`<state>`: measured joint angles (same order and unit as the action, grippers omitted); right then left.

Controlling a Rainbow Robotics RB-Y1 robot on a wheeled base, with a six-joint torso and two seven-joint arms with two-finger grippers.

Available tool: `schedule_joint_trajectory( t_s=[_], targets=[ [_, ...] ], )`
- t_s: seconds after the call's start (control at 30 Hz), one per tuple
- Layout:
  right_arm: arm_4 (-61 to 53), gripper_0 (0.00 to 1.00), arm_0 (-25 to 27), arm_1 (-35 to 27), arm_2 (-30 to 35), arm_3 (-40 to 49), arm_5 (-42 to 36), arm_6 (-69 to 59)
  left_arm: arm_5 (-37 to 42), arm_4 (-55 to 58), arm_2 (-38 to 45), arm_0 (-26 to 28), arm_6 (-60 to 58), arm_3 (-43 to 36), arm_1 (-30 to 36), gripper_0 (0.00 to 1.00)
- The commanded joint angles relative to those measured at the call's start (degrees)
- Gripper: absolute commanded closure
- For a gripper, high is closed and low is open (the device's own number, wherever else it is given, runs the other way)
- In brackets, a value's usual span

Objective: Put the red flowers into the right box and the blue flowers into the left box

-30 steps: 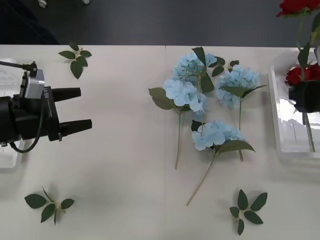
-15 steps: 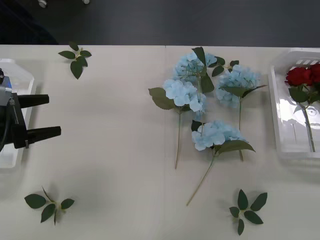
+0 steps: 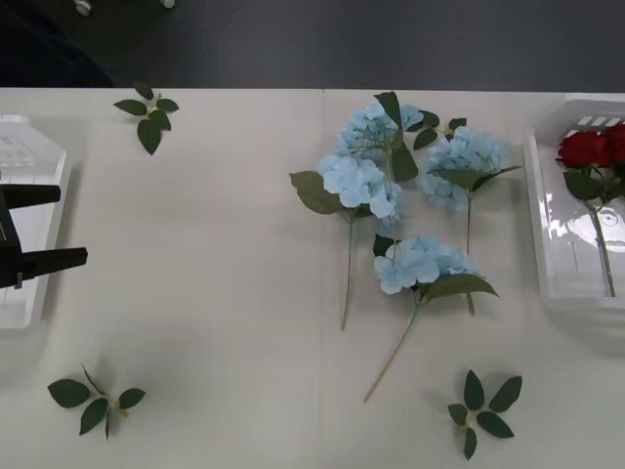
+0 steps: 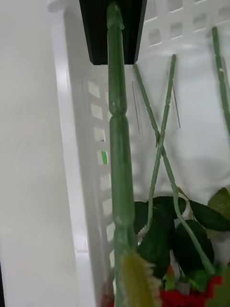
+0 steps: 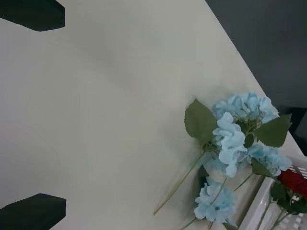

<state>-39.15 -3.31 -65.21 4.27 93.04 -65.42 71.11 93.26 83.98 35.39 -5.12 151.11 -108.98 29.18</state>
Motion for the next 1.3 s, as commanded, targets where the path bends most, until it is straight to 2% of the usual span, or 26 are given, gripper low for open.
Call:
schedule_joint_trajectory(
  t_s=[0.03, 0.37, 0.4, 0.43, 0.47, 0.5, 0.53, 0.57, 0.73, 0.93, 1.3],
  targets=[
    [0.48, 1.00, -1.35, -0.45, -1.02, -0.14, 2.05, 0.79, -0.71, -0.92, 0.91, 1.34, 3.89, -1.41, 1.32, 0.00],
    [-1.89, 1.00, -1.70, -0.36, -2.16, -0.05, 4.07, 3.25, -0.71, -1.89, 1.17, 1.34, 3.89, -1.41, 1.32, 0.00],
    [-1.98, 0.89, -1.61, -0.45, -2.51, -0.05, 4.68, 3.51, -0.71, -1.89, 1.17, 1.34, 3.89, -1.41, 1.32, 0.00],
    [-1.89, 0.72, -1.79, -0.36, -3.21, -0.05, 5.56, 3.69, -0.71, -1.89, 1.17, 1.34, 3.89, -1.41, 1.32, 0.00],
    [-1.28, 0.51, -2.05, -0.36, -4.18, -0.05, 6.53, 3.86, -0.71, -1.89, 1.17, 1.34, 3.89, -1.41, 1.32, 0.00],
    [-1.02, 0.42, -2.14, -0.36, -4.71, 0.04, 6.79, 4.04, -0.71, -1.89, 1.17, 1.34, 3.89, -1.41, 1.32, 0.00],
    [-0.40, 0.28, -2.58, -0.36, -6.11, -0.05, 7.85, 4.22, -0.71, -1.89, 1.17, 1.34, 3.89, -1.41, 1.32, 0.00],
    [-0.22, 0.26, -2.84, -0.36, -6.73, -0.05, 8.11, 4.22, -0.71, -1.89, 1.17, 1.34, 3.89, -1.41, 1.32, 0.00],
    [0.92, 0.25, -5.22, -0.36, -10.86, -0.14, 10.92, 4.39, -0.71, -1.89, 1.17, 1.34, 3.89, -1.41, 1.32, 0.00],
    [-4.44, 0.24, -7.06, -0.45, -11.12, 0.66, 10.92, 4.92, -0.71, -1.89, 1.17, 1.34, 3.89, -1.41, 1.32, 0.00],
    [-18.86, 0.25, -12.42, 1.05, -12.27, 7.77, 1.96, 4.83, -0.71, -1.89, 1.17, 1.34, 3.89, -1.41, 1.32, 0.00]
  ],
)
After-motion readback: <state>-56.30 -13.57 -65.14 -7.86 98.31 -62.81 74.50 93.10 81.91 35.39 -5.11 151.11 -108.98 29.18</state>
